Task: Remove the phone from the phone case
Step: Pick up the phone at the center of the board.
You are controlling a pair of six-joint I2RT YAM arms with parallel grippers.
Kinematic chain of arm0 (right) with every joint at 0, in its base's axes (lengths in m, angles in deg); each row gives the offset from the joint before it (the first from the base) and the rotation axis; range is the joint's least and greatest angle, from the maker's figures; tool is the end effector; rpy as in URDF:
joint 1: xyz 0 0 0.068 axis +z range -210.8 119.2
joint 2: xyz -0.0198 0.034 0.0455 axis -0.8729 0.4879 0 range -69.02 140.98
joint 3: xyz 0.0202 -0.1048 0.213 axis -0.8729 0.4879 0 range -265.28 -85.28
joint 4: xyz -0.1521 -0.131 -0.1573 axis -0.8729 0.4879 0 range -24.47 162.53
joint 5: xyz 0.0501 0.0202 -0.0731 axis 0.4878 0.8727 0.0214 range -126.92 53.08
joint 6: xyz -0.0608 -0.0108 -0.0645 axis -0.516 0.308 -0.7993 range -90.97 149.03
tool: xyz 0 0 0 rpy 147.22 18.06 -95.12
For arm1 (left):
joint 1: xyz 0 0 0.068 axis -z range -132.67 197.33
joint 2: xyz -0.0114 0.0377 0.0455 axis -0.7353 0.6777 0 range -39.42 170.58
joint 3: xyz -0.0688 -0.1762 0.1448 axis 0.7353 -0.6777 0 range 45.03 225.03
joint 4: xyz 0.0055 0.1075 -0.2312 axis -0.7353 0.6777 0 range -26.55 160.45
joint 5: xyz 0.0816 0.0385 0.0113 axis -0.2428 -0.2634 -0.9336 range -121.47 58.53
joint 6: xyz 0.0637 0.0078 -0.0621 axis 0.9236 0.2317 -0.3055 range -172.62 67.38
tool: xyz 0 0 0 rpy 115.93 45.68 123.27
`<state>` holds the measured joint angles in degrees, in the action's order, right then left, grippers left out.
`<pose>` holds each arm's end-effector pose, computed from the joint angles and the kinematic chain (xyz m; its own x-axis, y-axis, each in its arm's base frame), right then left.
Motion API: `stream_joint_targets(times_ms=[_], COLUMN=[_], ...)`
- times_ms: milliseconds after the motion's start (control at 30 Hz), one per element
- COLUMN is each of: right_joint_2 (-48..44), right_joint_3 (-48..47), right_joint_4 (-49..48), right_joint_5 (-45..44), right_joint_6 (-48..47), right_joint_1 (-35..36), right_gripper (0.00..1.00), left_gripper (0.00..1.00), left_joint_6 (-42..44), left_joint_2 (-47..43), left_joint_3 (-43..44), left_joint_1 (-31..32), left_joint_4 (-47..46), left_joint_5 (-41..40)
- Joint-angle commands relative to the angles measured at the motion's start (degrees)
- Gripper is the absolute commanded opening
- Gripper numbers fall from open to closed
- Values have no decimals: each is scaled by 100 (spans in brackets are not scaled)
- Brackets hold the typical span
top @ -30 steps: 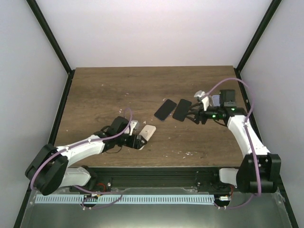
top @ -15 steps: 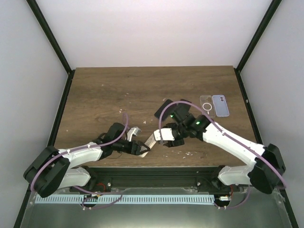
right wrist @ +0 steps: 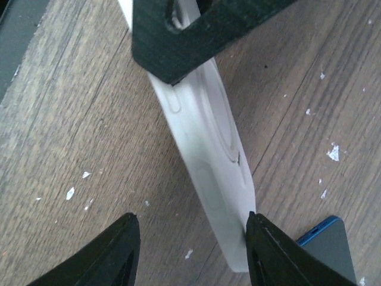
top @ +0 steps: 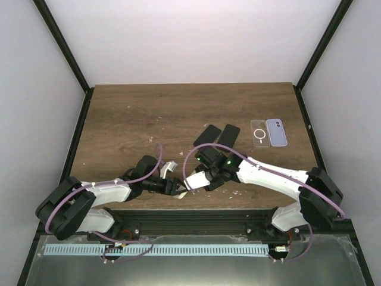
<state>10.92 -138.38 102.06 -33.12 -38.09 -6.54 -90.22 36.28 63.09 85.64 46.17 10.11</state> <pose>0.1642 0.2373 0.1470 0.5590 -0.7970 -0.2288 -0.8028 -0.4512 -0.3899 0.1584 -0.1925 0.0790 -0.9276 0.1512 -0.3415 0.3717 0.4616 -0.8055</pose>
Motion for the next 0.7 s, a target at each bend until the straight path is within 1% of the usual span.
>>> stream_joint_targets(times_ms=[0,200,367,533,667], right_joint_2=[202,493,596,513,483], right_joint_3=[2,-75,-39,379,322], right_joint_4=[-262,-306,-385,-828,-745], right_joint_5=[-214,-317,-371,-802,-759], right_joint_6=[-135,-84,-103,-411,-296], right_joint_1=[189,316,359,491,498], right_gripper=[48,36,29,19,8], left_gripper=[53,52,52,60,66], left_joint_6=[46,39,47,43,100], left_joint_2=[35,235,342,442,458], left_joint_3=[39,58,46,83,169], left_joint_1=[14,19,13,16,17], left_joint_4=[-536,-597,-590,-599,-451], left_joint_5=[262,342,409,455,454])
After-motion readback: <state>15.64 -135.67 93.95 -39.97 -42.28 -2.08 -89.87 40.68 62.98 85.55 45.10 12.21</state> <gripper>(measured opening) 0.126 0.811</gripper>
